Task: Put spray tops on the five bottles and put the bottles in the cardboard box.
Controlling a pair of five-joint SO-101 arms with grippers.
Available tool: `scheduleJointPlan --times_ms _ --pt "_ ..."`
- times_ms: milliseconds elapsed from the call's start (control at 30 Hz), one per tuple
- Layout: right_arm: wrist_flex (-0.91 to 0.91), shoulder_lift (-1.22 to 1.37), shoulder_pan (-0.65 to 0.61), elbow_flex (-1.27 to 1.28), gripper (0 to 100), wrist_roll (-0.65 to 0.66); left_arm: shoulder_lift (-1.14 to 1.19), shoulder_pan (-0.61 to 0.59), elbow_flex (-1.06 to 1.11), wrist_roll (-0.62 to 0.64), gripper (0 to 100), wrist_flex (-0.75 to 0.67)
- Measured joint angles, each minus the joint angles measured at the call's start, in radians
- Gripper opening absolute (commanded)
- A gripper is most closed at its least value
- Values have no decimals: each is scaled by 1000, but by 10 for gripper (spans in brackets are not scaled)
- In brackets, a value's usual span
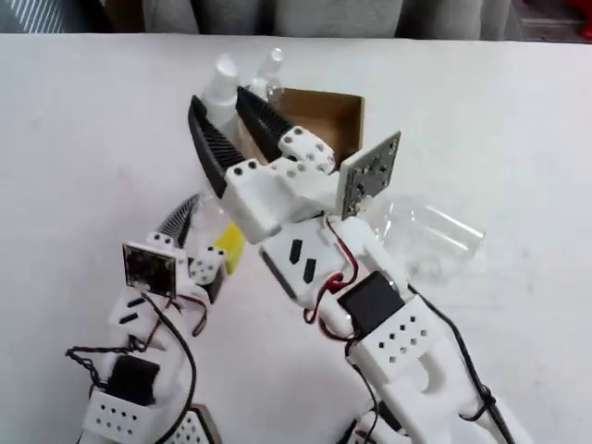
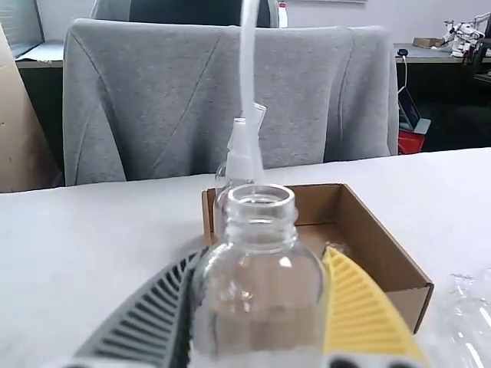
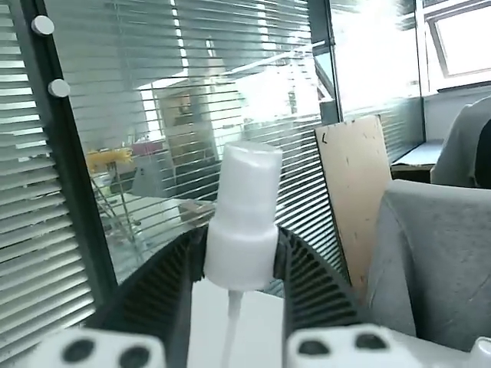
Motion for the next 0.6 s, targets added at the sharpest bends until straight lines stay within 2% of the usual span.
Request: scheduleJointPlan --times_ms 600 --pt "0 2 -35 278 23 -2 0 2 0 0 24 0"
